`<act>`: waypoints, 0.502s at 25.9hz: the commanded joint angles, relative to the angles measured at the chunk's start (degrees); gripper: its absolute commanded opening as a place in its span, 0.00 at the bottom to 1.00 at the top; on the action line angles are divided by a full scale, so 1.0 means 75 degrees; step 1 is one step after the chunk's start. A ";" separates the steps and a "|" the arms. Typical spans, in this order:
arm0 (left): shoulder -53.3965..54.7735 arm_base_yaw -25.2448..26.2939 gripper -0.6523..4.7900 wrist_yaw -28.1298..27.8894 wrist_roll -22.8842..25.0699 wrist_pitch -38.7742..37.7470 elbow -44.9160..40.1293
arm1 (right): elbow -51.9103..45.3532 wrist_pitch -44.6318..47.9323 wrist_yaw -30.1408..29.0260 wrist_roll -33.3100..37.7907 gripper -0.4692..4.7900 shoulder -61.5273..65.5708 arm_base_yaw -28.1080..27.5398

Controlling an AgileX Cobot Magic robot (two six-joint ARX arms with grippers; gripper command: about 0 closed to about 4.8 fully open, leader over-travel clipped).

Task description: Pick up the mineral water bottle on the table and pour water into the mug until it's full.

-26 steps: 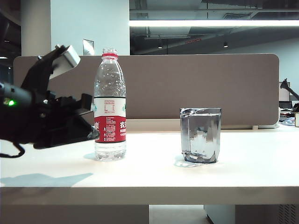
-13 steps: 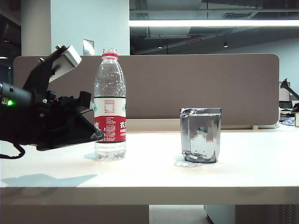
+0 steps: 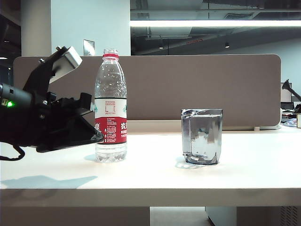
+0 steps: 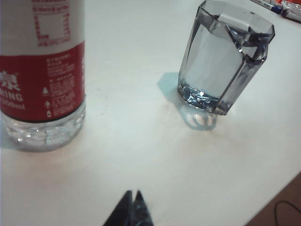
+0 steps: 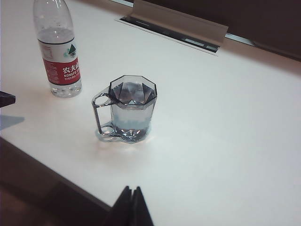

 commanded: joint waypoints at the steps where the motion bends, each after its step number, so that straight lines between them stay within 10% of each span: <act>1: -0.0195 -0.0073 0.11 -0.0469 0.0035 -0.0012 0.0006 | 0.0032 0.0105 0.0006 0.0032 0.08 -0.0023 0.0009; 13: -0.2798 -0.0117 0.11 -0.0481 0.0047 -0.0536 -0.0017 | 0.0032 0.0128 0.0029 0.0032 0.08 -0.0087 0.0006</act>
